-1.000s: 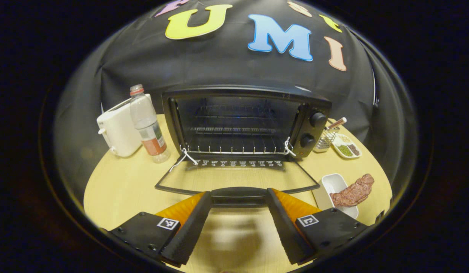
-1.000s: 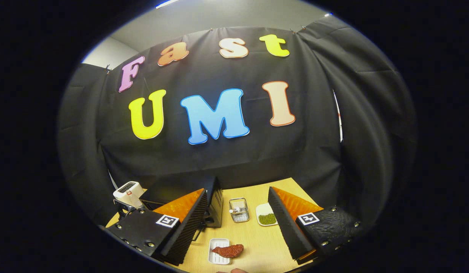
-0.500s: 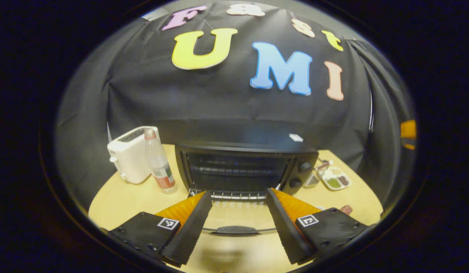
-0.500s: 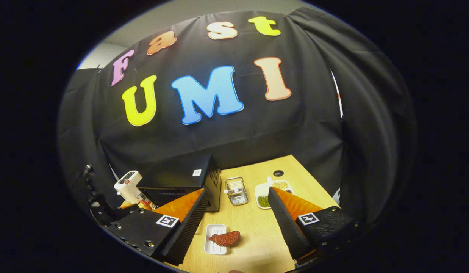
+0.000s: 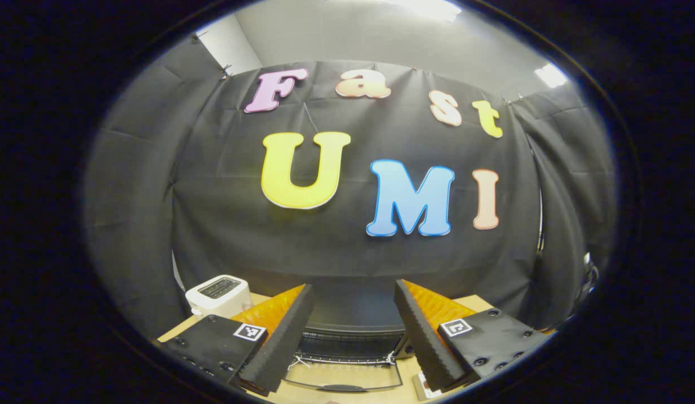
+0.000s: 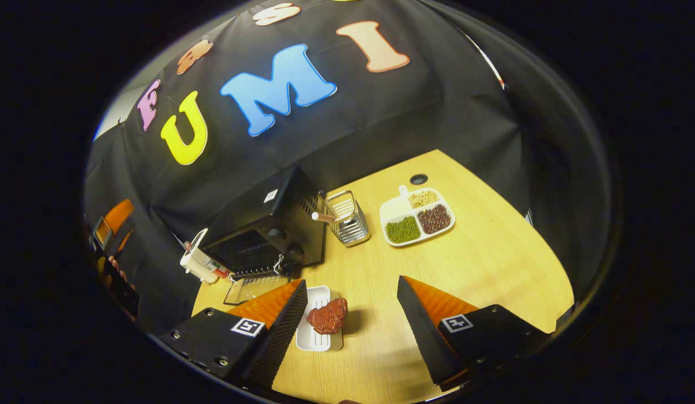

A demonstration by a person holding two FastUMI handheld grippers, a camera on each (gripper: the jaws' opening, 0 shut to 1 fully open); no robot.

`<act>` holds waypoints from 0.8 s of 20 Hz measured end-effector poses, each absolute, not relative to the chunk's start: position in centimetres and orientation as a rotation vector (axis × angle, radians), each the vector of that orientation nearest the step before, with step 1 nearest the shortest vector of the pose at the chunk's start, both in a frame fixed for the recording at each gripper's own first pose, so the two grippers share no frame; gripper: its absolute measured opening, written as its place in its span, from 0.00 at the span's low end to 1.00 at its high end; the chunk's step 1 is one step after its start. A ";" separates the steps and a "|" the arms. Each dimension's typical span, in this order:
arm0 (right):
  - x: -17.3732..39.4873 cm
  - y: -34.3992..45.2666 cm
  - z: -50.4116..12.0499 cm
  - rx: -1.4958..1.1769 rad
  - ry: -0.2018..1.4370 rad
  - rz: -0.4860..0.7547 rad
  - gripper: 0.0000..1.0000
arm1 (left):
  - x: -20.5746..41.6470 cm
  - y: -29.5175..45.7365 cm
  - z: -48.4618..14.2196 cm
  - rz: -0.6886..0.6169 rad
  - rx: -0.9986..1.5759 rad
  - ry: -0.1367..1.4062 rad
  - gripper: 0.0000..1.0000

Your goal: Open the electric oven with the left hand, put the food in, and close the electric oven.

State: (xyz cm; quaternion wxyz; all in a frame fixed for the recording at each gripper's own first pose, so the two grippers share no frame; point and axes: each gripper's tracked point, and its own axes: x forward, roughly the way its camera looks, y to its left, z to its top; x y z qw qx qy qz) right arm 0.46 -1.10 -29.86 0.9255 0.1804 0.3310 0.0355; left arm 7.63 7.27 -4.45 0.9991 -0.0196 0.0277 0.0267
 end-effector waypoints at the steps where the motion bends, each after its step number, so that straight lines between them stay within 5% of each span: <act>1: 0.3 -0.7 -31.2 0.380 0.707 0.088 0.98 | 7.4 7.2 -3.1 0.052 -0.048 0.037 1.00; 4: -0.1 0.5 -35.1 0.439 0.798 0.128 0.96 | 6.3 7.0 -0.6 0.061 -0.059 0.003 0.97; 5: -0.1 0.9 -36.1 0.470 0.827 0.138 0.87 | 6.0 7.1 0.1 0.069 -0.049 -0.004 0.98; 6: -0.2 1.2 -37.2 0.496 0.850 0.139 0.96 | 5.8 7.3 0.1 0.085 -0.035 -0.009 1.00; 10: 0.4 2.5 -39.6 0.600 0.907 0.151 0.96 | 4.9 7.4 -0.7 0.120 -0.019 0.013 1.00; 16: 1.7 4.3 -41.2 0.726 0.941 0.141 0.85 | 4.0 9.1 -1.9 0.152 0.004 0.051 0.97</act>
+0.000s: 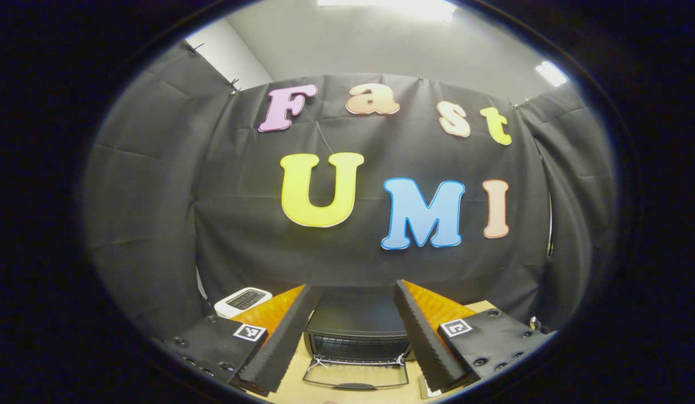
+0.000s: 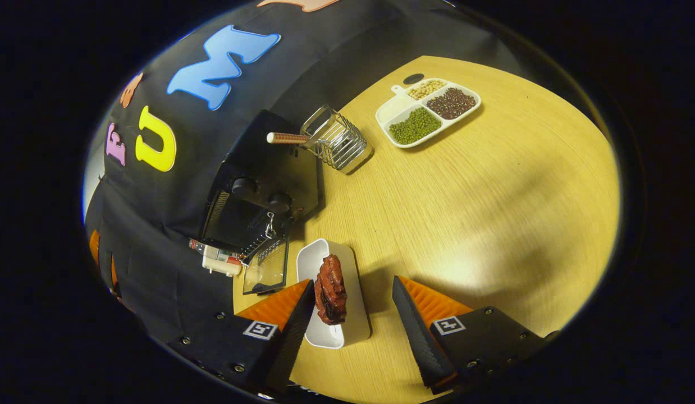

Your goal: Open the electric oven with the left hand, put the food in, and close the electric oven.

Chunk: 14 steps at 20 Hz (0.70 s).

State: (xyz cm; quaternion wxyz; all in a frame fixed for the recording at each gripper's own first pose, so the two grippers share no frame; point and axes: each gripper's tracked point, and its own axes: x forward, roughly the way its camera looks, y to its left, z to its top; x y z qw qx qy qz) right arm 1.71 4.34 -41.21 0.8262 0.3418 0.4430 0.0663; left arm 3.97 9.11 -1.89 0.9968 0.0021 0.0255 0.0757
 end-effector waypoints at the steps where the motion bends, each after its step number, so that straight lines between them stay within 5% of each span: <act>1: 1.7 4.4 -41.5 0.742 0.953 0.130 0.83 | 3.9 9.4 -1.9 0.155 0.000 0.055 0.97; 2: 1.7 4.8 -41.4 0.770 0.960 0.141 0.73 | 3.7 9.8 -2.3 0.157 -0.003 0.058 0.97; 3: 1.5 5.4 -41.6 0.789 0.967 0.146 0.73 | 3.7 10.1 -2.4 0.157 -0.006 0.060 0.91; 4: 1.9 5.5 -41.0 0.813 0.953 0.144 0.56 | 3.6 10.3 -2.6 0.158 -0.009 0.064 1.00; 6: 2.1 5.4 -40.8 0.824 0.944 0.138 0.30 | 3.5 10.6 -3.0 0.156 -0.015 0.072 1.00; 10: 2.8 6.1 -39.5 0.855 0.914 0.151 0.11 | 3.7 11.1 -3.5 0.140 -0.024 0.082 1.00; 14: 2.9 6.2 -37.6 0.880 0.877 0.147 0.11 | 3.9 11.5 -3.6 0.122 -0.037 0.081 1.00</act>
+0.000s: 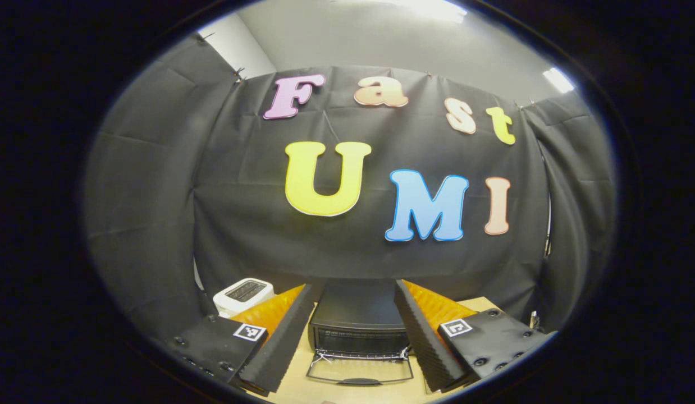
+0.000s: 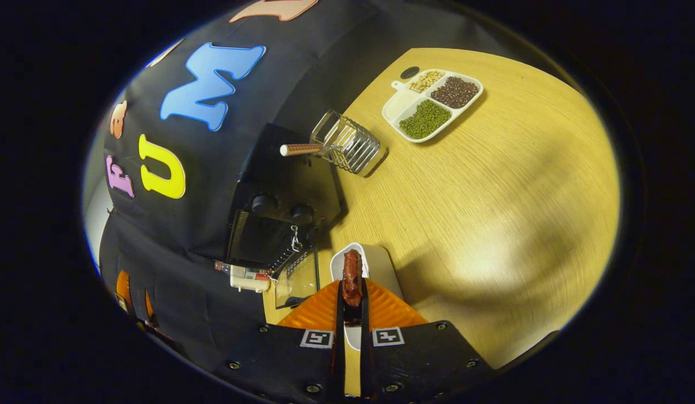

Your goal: Open the electric oven with the left hand, put the food in, and close the electric oven.

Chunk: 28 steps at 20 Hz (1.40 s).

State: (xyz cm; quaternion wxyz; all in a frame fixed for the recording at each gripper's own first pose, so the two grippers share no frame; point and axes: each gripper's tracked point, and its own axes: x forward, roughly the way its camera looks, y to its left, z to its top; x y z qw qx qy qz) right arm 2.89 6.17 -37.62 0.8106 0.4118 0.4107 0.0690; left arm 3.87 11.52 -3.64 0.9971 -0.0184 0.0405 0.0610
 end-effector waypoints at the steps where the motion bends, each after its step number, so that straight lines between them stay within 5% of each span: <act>1: 2.9 6.3 -36.8 0.886 0.861 0.152 0.11 | 3.9 11.7 -3.5 0.115 -0.040 0.079 1.00; 4: 3.0 6.9 -34.2 0.911 0.812 0.182 0.11 | 4.0 12.0 -4.0 0.097 -0.050 0.077 1.00; 5: 3.1 7.2 -33.2 0.926 0.793 0.195 0.11 | 4.0 12.2 -3.9 0.094 -0.052 0.077 0.91; 6: 3.3 7.8 -31.9 0.942 0.769 0.214 0.11 | 4.0 12.4 -4.0 0.091 -0.053 0.075 1.00; 15: 7.0 14.8 -28.6 0.965 0.719 0.328 0.11 | 3.1 15.3 -4.4 0.079 -0.045 0.083 1.00; 28: 15.1 23.5 -32.5 1.082 0.685 0.199 0.11 | 2.2 20.3 -5.4 0.108 -0.056 0.129 1.00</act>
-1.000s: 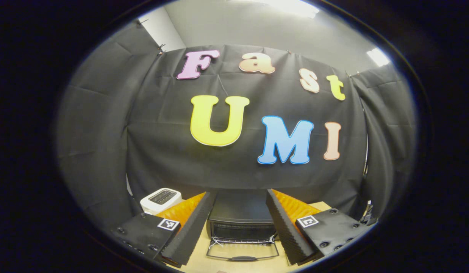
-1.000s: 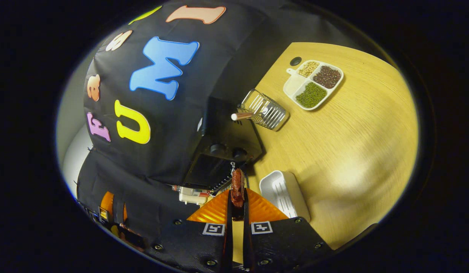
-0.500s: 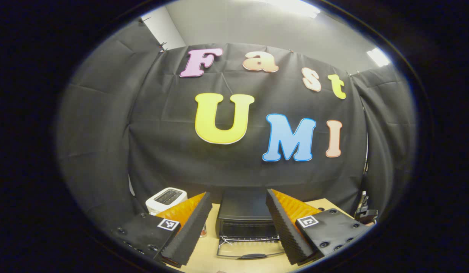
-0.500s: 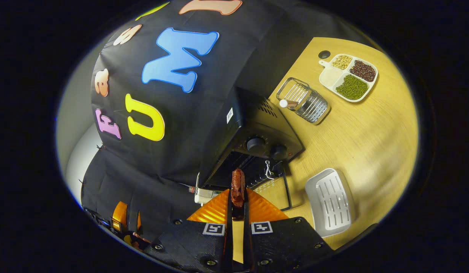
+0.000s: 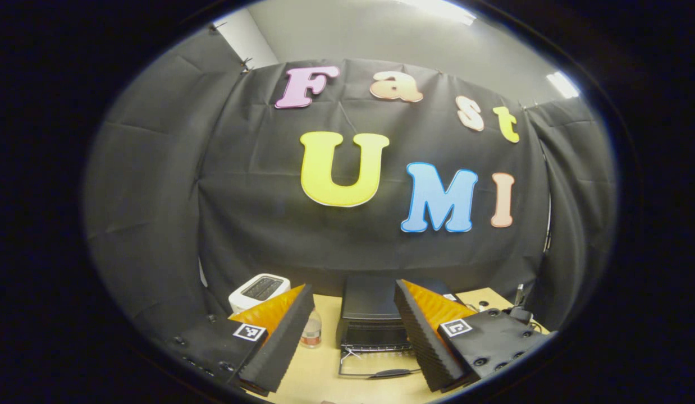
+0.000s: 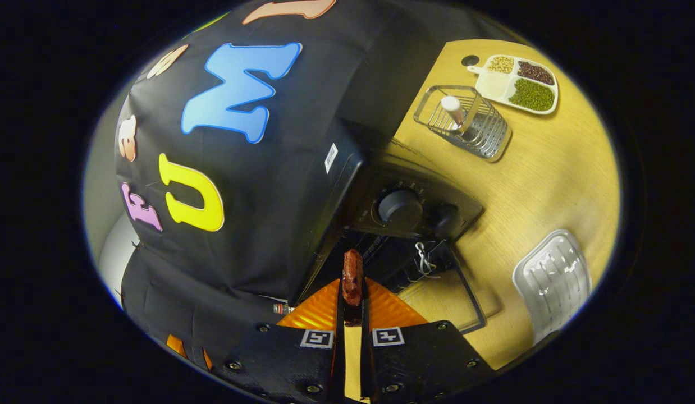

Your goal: Open the electric oven with the left hand, put the food in, and close the electric oven.

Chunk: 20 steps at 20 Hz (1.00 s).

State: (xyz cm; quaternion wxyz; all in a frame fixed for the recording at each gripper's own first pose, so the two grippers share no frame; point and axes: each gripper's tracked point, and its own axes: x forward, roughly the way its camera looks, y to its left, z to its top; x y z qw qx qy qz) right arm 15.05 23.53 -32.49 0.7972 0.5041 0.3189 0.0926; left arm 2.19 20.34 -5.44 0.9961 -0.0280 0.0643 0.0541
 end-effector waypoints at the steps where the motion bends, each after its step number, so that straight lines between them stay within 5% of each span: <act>1: 15.5 24.0 -33.0 1.076 0.684 0.193 0.11 | 2.0 20.3 -5.6 0.106 -0.064 0.134 1.00; 13: 19.9 27.7 -36.9 1.040 0.631 0.098 0.12 | 2.1 21.6 -8.1 0.108 -0.061 0.207 1.00; 20: 20.4 25.9 -39.0 0.860 0.698 -0.002 0.34 | 2.6 21.4 -8.7 0.090 -0.074 0.212 1.00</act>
